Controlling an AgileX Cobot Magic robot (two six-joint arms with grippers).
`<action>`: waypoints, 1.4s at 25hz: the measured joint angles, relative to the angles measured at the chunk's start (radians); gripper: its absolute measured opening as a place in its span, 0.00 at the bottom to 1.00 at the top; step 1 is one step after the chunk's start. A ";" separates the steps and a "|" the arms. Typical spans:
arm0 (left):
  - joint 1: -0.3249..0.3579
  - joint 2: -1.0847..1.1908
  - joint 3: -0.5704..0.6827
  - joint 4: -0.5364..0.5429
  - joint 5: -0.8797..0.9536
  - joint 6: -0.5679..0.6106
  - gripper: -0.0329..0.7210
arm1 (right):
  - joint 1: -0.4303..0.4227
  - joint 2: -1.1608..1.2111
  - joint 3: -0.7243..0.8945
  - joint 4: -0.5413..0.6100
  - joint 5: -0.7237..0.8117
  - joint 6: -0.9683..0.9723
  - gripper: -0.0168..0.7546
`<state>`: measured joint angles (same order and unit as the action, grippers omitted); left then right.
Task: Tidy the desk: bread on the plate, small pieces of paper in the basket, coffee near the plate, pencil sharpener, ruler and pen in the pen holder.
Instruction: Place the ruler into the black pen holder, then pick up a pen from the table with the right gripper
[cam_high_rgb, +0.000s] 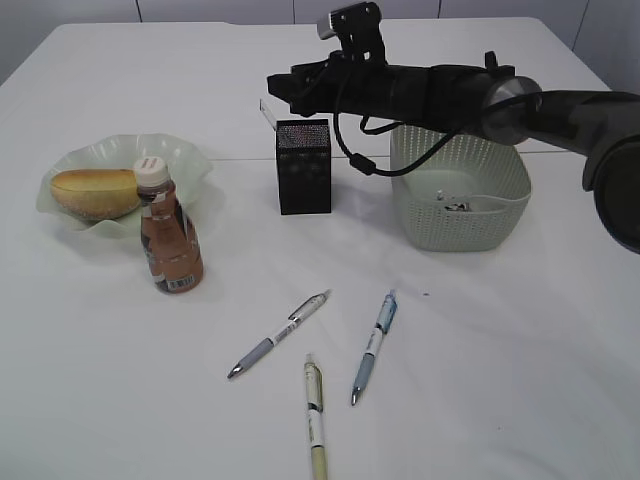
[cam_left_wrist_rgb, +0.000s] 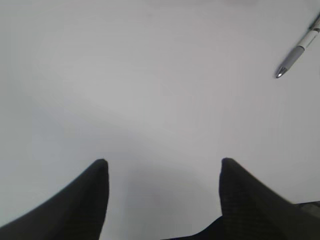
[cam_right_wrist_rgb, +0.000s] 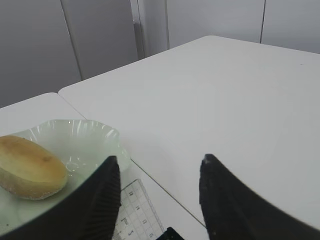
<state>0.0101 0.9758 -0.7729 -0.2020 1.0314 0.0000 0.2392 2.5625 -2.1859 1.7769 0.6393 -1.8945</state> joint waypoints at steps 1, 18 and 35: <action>0.000 0.000 0.000 0.000 0.003 0.000 0.71 | 0.000 0.000 0.000 0.000 0.000 0.002 0.51; 0.000 0.000 0.000 0.020 0.005 0.000 0.71 | 0.008 -0.269 -0.003 -0.941 0.089 1.207 0.51; 0.000 0.000 0.000 0.023 0.005 0.000 0.71 | 0.288 -0.431 -0.004 -1.715 0.603 1.949 0.51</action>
<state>0.0101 0.9758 -0.7729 -0.1793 1.0361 0.0000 0.5273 2.1315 -2.1900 0.0623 1.2424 0.0549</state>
